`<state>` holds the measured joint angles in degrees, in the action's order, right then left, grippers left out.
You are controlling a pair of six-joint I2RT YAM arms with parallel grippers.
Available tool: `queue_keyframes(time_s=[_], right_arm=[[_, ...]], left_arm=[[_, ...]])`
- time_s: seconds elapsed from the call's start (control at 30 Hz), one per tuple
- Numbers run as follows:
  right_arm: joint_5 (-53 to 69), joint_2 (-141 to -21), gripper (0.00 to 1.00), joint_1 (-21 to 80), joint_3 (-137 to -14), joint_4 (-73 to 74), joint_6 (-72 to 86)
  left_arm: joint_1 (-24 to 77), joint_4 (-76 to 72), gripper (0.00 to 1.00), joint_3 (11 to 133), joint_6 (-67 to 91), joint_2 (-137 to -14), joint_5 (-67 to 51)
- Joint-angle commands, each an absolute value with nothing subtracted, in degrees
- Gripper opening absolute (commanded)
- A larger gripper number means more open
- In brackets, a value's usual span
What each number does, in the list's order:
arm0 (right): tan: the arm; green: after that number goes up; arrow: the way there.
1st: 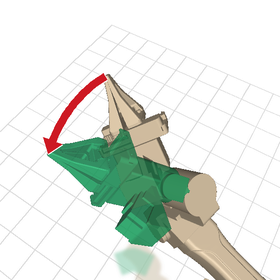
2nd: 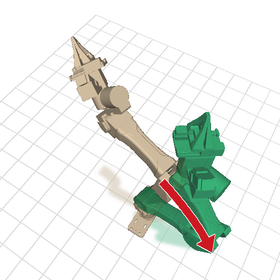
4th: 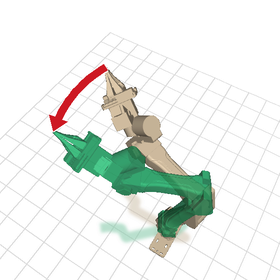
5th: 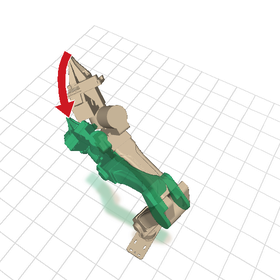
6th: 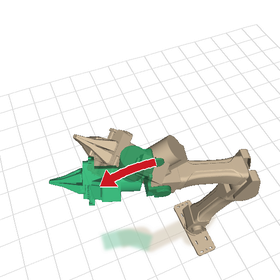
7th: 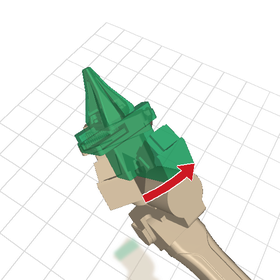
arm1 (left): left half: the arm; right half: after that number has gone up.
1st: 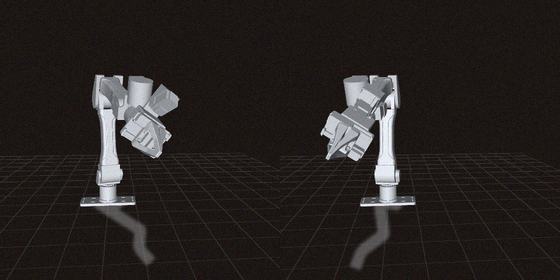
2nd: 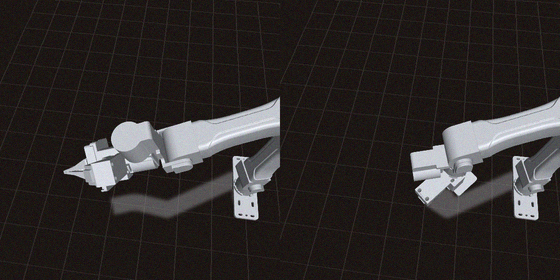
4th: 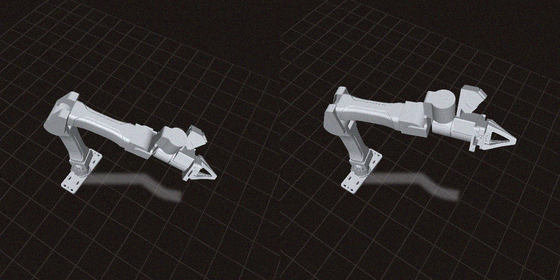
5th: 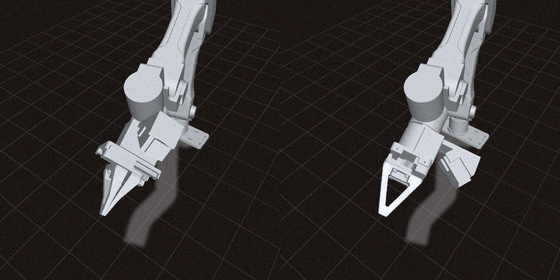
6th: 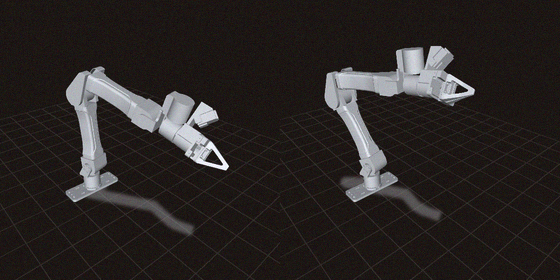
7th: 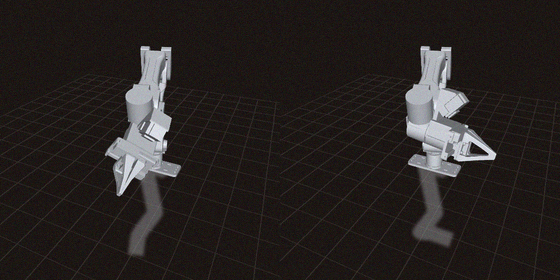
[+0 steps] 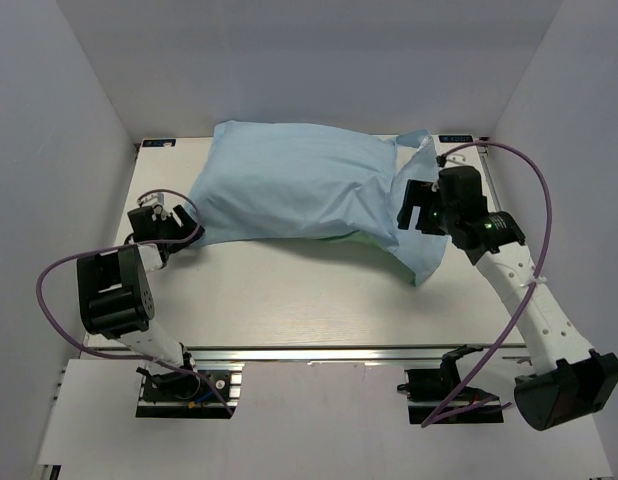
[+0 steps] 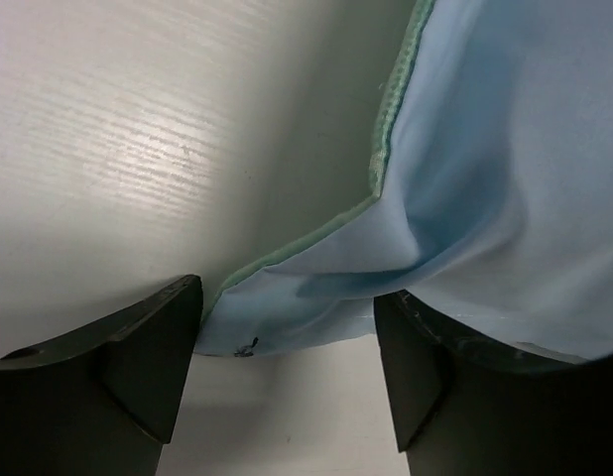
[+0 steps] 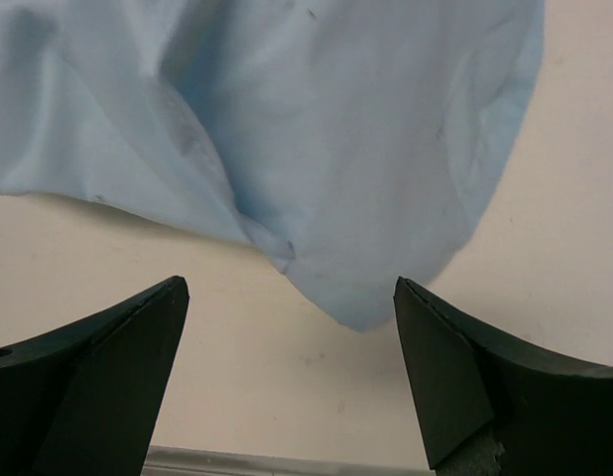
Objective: Put the pillow into the pillowcase
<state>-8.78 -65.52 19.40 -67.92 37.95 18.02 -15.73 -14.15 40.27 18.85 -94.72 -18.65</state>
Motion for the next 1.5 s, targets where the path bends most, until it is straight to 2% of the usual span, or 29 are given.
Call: queue_keyframes(time_s=[0.0,0.03,0.1,0.17,0.2,0.23,0.43,0.63,0.9,0.93,0.97,1.0,1.03,1.17,1.33,1.47], right_arm=[[-13.97,-63.11,0.89,18.46,-65.92,45.06,22.41],[-15.63,-62.67,0.89,17.93,-65.4,46.65,22.85],[-16.87,-61.26,0.89,17.41,-64.43,48.77,24.52],[-17.23,-59.77,0.89,16.61,-62.15,50.36,26.44],[-17.05,-59.5,0.89,16.44,-61.18,50.54,26.98],[-16.35,-59.41,0.89,15.83,-60.39,51.15,27.33],[-11.52,-62.57,0.89,15.56,-51.6,51.25,26.02],[-5.54,-69.41,0.89,15.64,-47.11,42.55,20.57],[-20.63,-83.99,0.89,15.73,-50.09,30.09,22.41],[-21.96,-85.5,0.86,15.82,-50.62,29.1,22.5],[-23.02,-86.91,0.65,15.73,-51.58,28.74,22.5],[-25.29,-89.01,0.23,15.82,-52.98,30.48,22.94],[-26.97,-89.47,0.0,15.73,-55.78,31.54,23.72],[-35.4,-84.66,0.0,15.73,-62.04,33.05,20.23],[-45.7,-71.39,0.0,12.4,-71.35,29.19,11.18],[-44.31,-64.7,0.0,3.54,-83.45,23.74,3.79]], left_arm=[[-15.47,-10.82,0.79,42.09,15.03,-97.2,-21.97],[-15.38,-10.55,0.75,43.06,14.59,-98.51,-21.36],[-15.47,-9.33,0.59,44.03,14.24,-99.92,-21.01],[-15.38,-8.44,0.4,45.7,13.71,-101.51,-23.01],[-15.38,-8.09,0.07,45.96,13.71,-101.6,-24.16],[-15.47,-8.43,0.0,45.62,14.06,-101.34,-24.95],[-15.38,-9.94,0.0,43.94,17.83,-92.21,-24.53],[-15.47,-9.5,0.0,44.29,21.69,-83.68,-25.14],[-15.38,-3.52,0.0,50.62,23.73,-81.48,-23.81],[-15.38,-3.17,0.0,51.15,24.08,-81.04,-24.34],[-15.38,-2.38,0.0,51.94,24.17,-80.69,-24.0],[-15.38,-1.33,0.0,54.47,25.21,-80.42,-23.3],[-15.47,-0.27,0.0,56.23,25.31,-79.72,-21.38],[-15.38,4.57,0.0,66.34,26.37,-76.91,-18.55],[-15.38,5.88,0.0,82.06,27.95,-74.01,-12.76],[-15.38,16.24,0.0,107.54,25.58,-76.55,-4.33]])
